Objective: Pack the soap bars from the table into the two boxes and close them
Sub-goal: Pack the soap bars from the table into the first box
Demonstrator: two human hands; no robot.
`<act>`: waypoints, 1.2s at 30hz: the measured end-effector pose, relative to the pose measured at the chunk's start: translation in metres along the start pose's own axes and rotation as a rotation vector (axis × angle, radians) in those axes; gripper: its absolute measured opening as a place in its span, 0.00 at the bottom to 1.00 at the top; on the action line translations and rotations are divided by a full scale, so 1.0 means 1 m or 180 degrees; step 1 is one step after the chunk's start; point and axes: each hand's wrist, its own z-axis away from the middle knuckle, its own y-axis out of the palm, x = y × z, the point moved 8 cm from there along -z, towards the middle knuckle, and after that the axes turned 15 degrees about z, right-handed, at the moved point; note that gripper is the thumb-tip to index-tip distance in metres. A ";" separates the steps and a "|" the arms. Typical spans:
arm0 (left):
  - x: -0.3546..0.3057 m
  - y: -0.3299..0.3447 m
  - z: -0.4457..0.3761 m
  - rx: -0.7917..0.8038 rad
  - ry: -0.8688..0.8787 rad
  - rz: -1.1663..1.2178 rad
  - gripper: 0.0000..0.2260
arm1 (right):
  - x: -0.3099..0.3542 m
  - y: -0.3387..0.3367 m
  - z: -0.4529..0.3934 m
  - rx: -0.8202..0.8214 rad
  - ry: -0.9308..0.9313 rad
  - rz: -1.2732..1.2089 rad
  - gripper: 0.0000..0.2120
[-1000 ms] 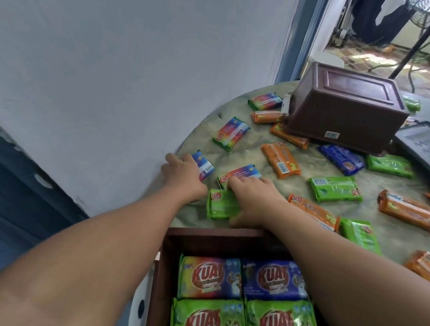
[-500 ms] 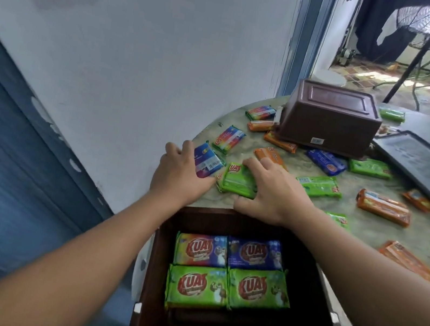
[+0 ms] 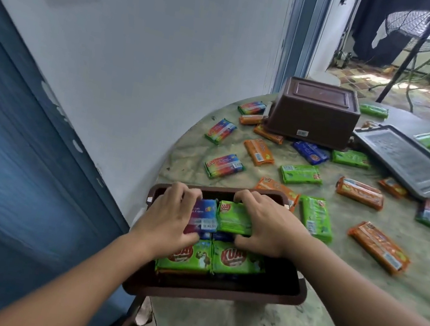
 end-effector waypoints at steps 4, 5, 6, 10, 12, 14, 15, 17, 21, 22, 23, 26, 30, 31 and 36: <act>0.002 0.007 0.004 0.0112 0.0162 -0.0329 0.29 | 0.002 0.009 -0.006 0.0070 -0.0080 0.0296 0.38; 0.002 0.008 0.004 0.0124 0.0190 -0.0375 0.27 | 0.003 0.012 -0.007 0.0105 -0.0114 0.0411 0.38; 0.002 0.009 0.004 0.0167 0.0207 -0.0407 0.26 | 0.003 0.014 -0.009 0.0137 -0.0143 0.0504 0.38; 0.006 0.014 0.002 0.0342 0.0134 -0.0379 0.23 | 0.002 0.018 -0.012 0.0147 -0.0156 0.0576 0.37; 0.008 0.015 0.001 0.0351 0.0106 -0.0297 0.20 | 0.002 0.017 -0.012 0.0132 -0.0160 0.0568 0.37; 0.010 0.015 0.001 0.0366 0.0082 -0.0257 0.18 | 0.002 0.017 -0.011 0.0132 -0.0154 0.0547 0.37; 0.011 0.015 0.001 0.0358 0.0064 -0.0239 0.18 | 0.002 0.017 -0.011 0.0127 -0.0150 0.0536 0.37; 0.011 0.015 0.001 0.0342 0.0057 -0.0219 0.19 | 0.002 0.015 -0.010 0.0111 -0.0153 0.0504 0.36; 0.010 0.013 0.001 0.0320 0.0061 -0.0155 0.19 | 0.002 0.012 -0.009 0.0125 -0.0141 0.0443 0.36; 0.008 0.012 0.002 0.0324 0.0079 -0.0124 0.18 | 0.002 0.012 -0.009 0.0136 -0.0132 0.0432 0.36; 0.006 0.012 0.003 0.0322 0.0136 -0.0099 0.17 | 0.001 0.013 -0.009 0.0149 -0.0123 0.0419 0.36; 0.003 0.010 0.005 0.0127 0.0352 0.0043 0.11 | 0.001 0.013 -0.010 0.0162 -0.0105 0.0400 0.36; 0.007 0.000 0.004 -0.0267 0.0275 0.0381 0.16 | 0.000 0.014 -0.009 0.0156 -0.0084 0.0391 0.37; 0.007 -0.001 0.003 -0.0273 0.0218 0.0422 0.18 | 0.000 0.014 -0.009 0.0158 -0.0078 0.0385 0.37; 0.015 0.004 0.001 0.0013 -0.0182 0.0353 0.22 | 0.000 0.015 -0.010 0.0163 -0.0076 0.0387 0.37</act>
